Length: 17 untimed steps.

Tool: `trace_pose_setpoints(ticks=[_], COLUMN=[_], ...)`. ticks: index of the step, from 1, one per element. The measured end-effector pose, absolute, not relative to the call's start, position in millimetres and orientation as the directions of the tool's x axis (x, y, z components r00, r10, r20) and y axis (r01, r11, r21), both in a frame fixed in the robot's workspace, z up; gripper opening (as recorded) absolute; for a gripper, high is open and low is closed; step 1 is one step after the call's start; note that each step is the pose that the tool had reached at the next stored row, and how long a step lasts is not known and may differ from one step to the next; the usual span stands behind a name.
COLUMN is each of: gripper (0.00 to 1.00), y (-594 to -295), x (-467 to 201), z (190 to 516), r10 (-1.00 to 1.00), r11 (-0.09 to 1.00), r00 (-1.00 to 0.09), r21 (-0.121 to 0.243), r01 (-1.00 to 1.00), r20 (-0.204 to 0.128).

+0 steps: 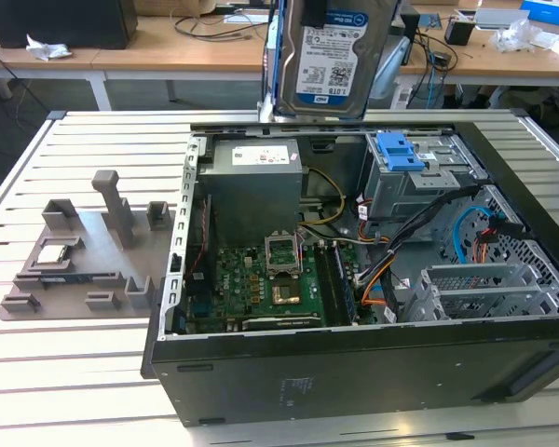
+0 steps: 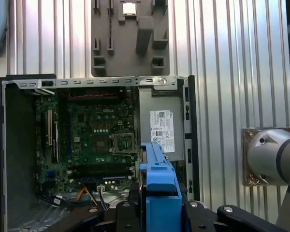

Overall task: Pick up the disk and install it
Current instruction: 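Pick up the disk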

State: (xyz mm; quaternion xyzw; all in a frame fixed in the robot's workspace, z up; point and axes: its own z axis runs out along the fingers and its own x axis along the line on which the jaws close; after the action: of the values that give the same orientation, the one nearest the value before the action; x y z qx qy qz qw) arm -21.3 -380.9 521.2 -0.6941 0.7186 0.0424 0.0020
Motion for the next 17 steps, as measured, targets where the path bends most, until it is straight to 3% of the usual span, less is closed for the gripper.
trace_pose_setpoints(ticks=[17], gripper=[0.37], y=[-381.0], x=[37.6], z=[479.6], r10=[-0.997], r11=[0.033], r00=[-0.037], r21=[0.060], r01=[-0.998], r20=[-0.062])
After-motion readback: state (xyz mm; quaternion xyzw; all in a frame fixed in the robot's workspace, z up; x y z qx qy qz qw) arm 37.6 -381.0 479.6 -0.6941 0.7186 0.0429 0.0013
